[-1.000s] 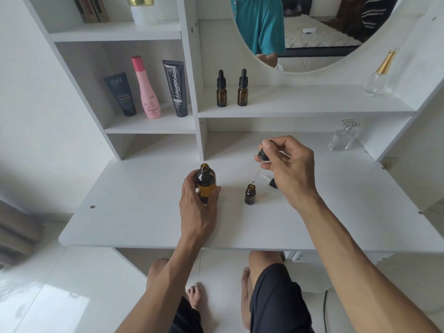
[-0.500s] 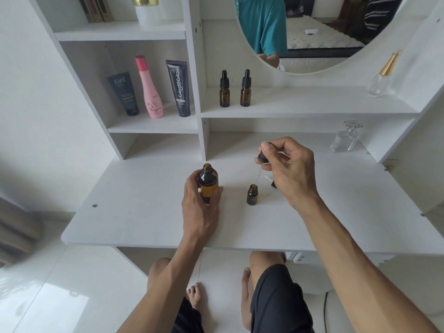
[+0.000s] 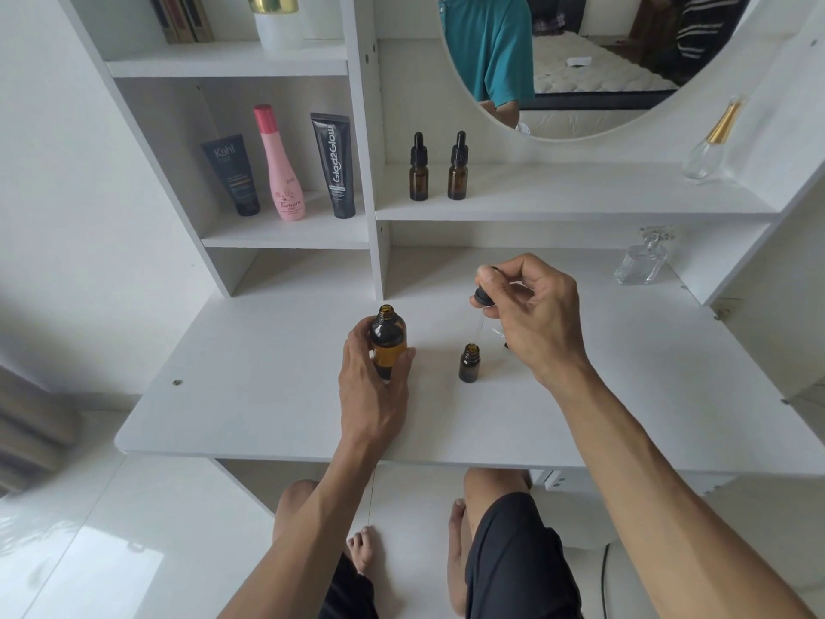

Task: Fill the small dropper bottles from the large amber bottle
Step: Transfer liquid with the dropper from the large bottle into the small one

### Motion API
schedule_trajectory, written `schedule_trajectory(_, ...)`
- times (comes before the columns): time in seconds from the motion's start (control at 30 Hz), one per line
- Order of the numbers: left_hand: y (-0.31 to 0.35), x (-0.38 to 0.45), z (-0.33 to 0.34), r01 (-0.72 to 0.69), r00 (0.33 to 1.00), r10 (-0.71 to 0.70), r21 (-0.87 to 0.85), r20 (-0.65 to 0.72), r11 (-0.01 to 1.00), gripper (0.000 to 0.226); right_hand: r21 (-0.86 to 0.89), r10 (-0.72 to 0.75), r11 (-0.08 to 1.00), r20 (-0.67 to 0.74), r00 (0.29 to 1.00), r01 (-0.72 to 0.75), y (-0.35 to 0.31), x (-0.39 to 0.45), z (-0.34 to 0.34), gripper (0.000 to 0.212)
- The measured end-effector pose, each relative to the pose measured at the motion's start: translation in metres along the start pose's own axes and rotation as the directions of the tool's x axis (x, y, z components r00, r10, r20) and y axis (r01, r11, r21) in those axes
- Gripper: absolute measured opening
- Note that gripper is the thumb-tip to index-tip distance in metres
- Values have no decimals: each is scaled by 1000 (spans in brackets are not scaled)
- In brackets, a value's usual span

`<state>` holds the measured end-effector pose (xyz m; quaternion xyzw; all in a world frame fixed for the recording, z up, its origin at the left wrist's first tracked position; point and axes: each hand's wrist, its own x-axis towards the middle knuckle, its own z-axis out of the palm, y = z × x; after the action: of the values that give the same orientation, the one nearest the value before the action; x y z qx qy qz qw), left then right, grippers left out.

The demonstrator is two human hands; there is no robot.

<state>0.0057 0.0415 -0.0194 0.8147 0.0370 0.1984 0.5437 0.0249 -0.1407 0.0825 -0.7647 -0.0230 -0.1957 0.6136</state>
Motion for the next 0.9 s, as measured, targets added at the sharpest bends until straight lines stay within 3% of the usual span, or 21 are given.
schedule_trajectory(0.6,-3,1,1,-14,1000,14,-6,-10,1000,49,38,-46,998,-16,999,46,-11,1,-5,12)
schedule_trajectory(0.9,-4,2,1,-19,1000,19,-13,-11,1000,50,349,-21,937,-20,1000,27,-47,10,24,10)
